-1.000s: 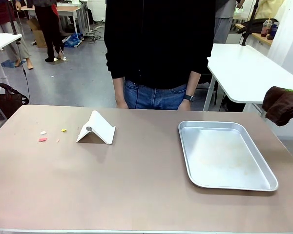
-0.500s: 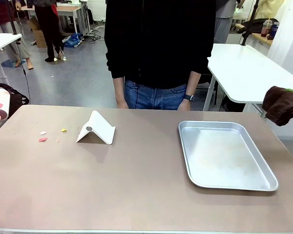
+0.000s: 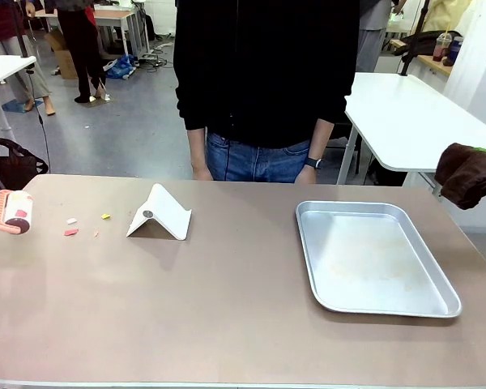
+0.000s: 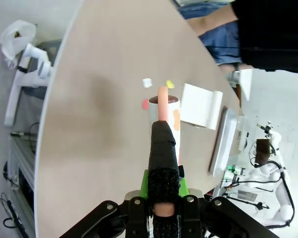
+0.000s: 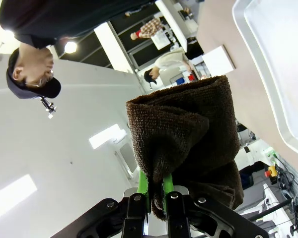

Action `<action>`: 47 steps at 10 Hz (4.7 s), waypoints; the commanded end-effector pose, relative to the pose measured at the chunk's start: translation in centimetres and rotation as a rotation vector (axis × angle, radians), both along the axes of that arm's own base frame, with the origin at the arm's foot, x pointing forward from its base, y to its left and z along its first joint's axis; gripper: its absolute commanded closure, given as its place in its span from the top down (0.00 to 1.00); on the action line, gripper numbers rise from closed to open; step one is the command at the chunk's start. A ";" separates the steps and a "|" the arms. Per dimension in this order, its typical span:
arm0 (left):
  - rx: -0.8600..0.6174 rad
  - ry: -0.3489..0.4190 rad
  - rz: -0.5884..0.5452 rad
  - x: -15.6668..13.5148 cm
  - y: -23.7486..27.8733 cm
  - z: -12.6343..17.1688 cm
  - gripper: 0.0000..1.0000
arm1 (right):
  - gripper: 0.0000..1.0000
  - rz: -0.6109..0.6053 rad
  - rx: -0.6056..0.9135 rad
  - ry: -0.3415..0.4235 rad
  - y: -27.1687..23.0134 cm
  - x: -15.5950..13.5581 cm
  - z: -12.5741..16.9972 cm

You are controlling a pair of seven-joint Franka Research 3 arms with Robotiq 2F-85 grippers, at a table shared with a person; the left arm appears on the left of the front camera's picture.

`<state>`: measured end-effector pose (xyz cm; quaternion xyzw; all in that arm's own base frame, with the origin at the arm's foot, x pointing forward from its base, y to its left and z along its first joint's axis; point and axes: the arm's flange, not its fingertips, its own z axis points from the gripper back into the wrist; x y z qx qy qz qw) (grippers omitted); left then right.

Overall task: Clean the surface of the table.
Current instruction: Clean the area not pointed to by the person.

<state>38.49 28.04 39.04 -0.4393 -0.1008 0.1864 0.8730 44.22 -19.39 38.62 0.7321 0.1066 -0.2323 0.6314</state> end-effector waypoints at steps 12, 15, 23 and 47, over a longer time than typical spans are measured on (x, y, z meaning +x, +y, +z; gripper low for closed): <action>0.144 0.126 -0.087 4.5 -4.7 -4.6 0.22 | 0.13 0.002 0.003 0.000 0.2 0.0 0.6; 0.158 0.128 -0.096 5.3 -6.5 -5.8 0.22 | 0.13 0.002 0.003 0.000 0.2 0.0 0.6; 0.152 0.151 -0.201 8.2 -11.7 -7.4 0.22 | 0.13 0.002 0.003 0.000 0.2 0.0 0.6; -0.279 -0.367 -0.216 -10.7 3.3 1.4 0.22 | 0.13 0.002 0.003 0.000 0.2 0.0 0.6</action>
